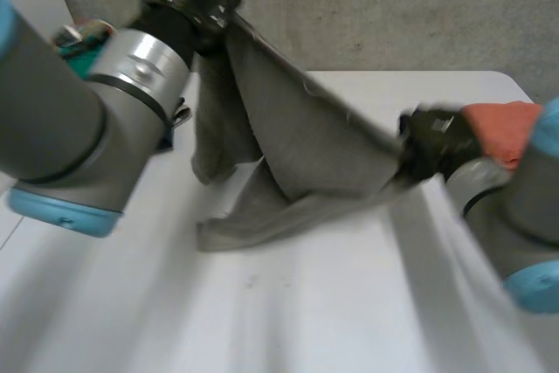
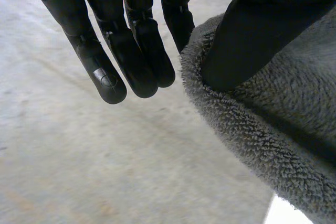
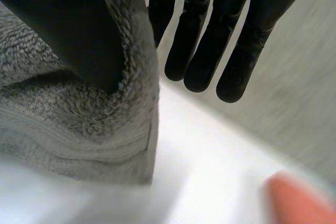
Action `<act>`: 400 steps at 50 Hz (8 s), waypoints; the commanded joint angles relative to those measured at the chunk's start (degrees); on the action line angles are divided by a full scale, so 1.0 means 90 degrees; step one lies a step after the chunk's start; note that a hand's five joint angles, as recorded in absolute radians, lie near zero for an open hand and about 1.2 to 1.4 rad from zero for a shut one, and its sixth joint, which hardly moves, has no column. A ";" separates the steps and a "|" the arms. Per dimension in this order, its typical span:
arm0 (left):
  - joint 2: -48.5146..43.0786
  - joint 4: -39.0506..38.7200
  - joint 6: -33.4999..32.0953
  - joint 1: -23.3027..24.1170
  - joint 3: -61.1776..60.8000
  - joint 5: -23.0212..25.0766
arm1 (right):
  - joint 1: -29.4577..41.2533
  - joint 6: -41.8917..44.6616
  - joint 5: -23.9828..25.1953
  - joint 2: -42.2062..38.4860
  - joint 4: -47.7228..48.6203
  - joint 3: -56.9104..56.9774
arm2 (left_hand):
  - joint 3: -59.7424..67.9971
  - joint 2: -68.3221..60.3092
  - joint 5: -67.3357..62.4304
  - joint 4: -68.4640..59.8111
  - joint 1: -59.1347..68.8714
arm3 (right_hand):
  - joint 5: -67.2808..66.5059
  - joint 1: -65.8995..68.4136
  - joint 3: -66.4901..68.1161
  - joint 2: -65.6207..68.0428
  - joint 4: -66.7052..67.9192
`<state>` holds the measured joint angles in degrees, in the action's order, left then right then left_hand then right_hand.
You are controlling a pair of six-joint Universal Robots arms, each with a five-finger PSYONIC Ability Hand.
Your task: Fold the laundry.
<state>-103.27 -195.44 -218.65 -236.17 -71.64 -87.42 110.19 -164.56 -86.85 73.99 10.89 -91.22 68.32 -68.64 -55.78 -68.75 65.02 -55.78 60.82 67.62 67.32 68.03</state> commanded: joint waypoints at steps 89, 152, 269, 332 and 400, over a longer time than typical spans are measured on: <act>-0.1152 -0.1888 0.0193 -0.0859 -0.3476 -0.0560 | -0.1238 0.2873 0.1183 -0.2244 -0.0438 0.0800 | 0.1297 -0.1262 -0.1580 -0.1250 0.1664 | 0.1520 -0.0968 -0.1724 -0.1690 -0.1769; -0.4091 0.3551 -0.2570 -0.2070 0.1688 0.2966 | -0.2244 0.3558 0.1730 -0.1189 -0.0731 -0.1045 | -0.5167 0.5202 0.4884 0.5215 -0.4800 | -0.1579 0.2131 0.1375 0.1409 0.1330; -0.2267 -0.0970 0.0729 -0.1064 -0.0925 -0.0755 | -0.1158 0.2523 0.0704 -0.1103 -0.0376 0.1212 | -0.6480 0.6515 0.6198 0.6528 -0.6114 | 0.6198 -0.5647 -0.6403 -0.6369 -0.6448; -0.0264 -0.1302 0.1697 -0.1279 -0.3095 -0.0648 | 0.1856 0.4017 0.2111 -0.1998 0.1700 0.1160 | -0.6480 0.6515 0.6198 0.6528 -0.6114 | -0.1579 0.2131 0.1375 0.1409 0.1330; -0.0224 -0.1302 0.1746 -0.0576 -0.2589 -0.0677 | 0.1557 0.0448 0.0998 -0.1270 0.0636 0.1123 | -0.6438 0.6473 0.6155 0.6486 -0.6071 | 0.6198 -0.5647 -0.6403 -0.6369 -0.6448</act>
<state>-104.63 -206.99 -203.29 -242.17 -98.85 -93.29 131.56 -137.60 -76.95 52.34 17.44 -80.37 12.12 -11.59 -2.59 -11.55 10.73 -3.70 12.20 12.41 12.87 13.40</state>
